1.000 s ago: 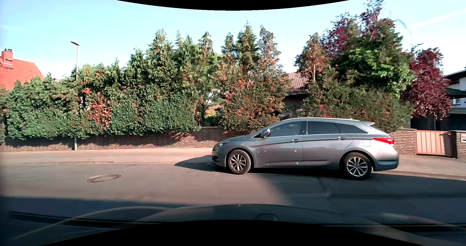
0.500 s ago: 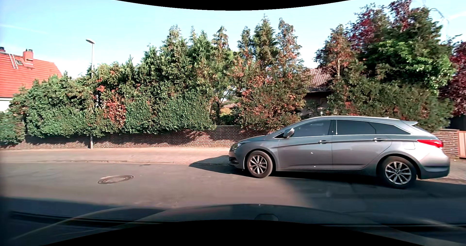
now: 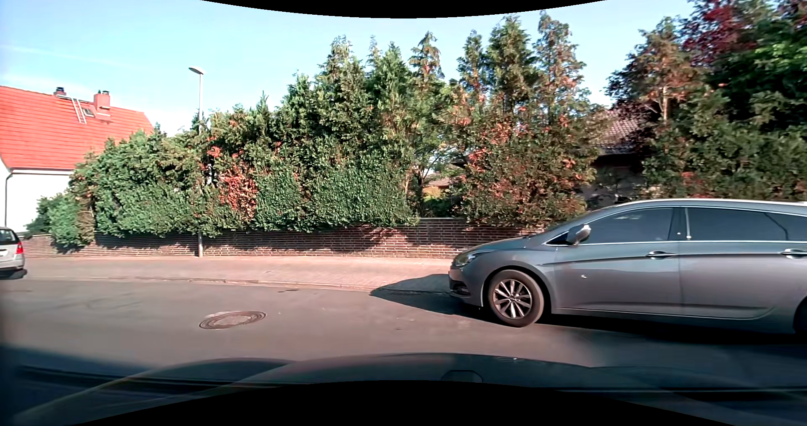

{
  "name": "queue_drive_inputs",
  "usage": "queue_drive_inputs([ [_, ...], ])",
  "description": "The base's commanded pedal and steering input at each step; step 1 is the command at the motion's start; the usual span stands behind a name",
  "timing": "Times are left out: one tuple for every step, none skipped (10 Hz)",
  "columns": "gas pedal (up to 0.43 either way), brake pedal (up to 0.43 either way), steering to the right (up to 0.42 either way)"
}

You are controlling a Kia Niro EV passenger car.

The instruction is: Follow the waypoints while adhering to traffic rules and regulations

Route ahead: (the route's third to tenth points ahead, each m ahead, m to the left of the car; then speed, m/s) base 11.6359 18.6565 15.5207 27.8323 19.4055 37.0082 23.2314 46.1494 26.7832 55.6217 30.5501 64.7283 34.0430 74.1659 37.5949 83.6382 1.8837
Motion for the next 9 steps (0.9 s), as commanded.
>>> queue_drive_inputs([
  [0.138, 0.0, -0.608],
  [0.15, 0.0, -0.614],
  [0.157, 0.0, -0.633],
  [0.157, 0.0, -0.659],
  [0.157, 0.0, -0.693],
  [0.169, 0.0, -0.716],
  [0.177, 0.0, -0.732],
  [0.177, 0.0, -0.735],
  [0.189, 0.0, -0.733],
])
